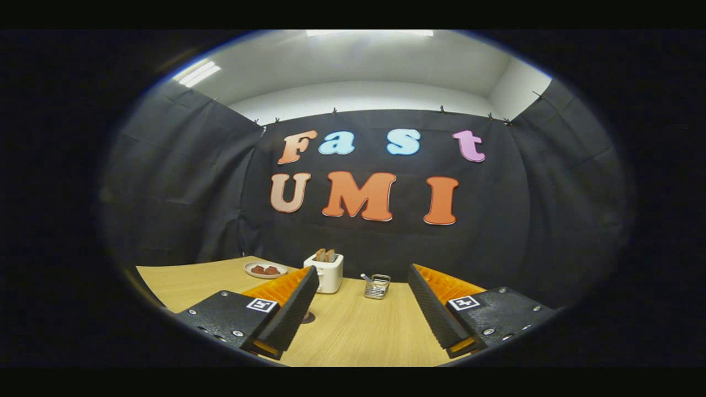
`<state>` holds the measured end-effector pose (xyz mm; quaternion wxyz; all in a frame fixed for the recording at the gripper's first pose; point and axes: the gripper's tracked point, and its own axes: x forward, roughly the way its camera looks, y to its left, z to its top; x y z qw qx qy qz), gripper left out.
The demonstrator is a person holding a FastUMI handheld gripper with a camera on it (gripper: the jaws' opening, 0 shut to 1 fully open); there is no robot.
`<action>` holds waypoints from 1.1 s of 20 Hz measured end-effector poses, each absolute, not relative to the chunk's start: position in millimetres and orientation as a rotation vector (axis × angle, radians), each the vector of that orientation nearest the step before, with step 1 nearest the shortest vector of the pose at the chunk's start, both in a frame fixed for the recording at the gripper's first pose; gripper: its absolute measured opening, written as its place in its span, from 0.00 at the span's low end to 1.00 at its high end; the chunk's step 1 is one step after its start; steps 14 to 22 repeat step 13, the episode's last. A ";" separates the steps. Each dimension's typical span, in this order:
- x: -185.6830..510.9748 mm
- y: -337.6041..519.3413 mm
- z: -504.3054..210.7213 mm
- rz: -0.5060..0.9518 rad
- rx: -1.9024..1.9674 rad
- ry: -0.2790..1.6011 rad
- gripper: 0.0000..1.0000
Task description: Take the bottle from table, then pour the juice into the cup, finally place the bottle on the coaster
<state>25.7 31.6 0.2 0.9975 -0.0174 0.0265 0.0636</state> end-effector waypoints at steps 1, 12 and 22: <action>21.1 30.0 6.5 0.128 -0.035 0.048 0.97; 6.8 33.3 45.8 0.117 0.004 -0.008 0.97; 6.3 32.6 45.7 0.109 0.013 -0.006 0.97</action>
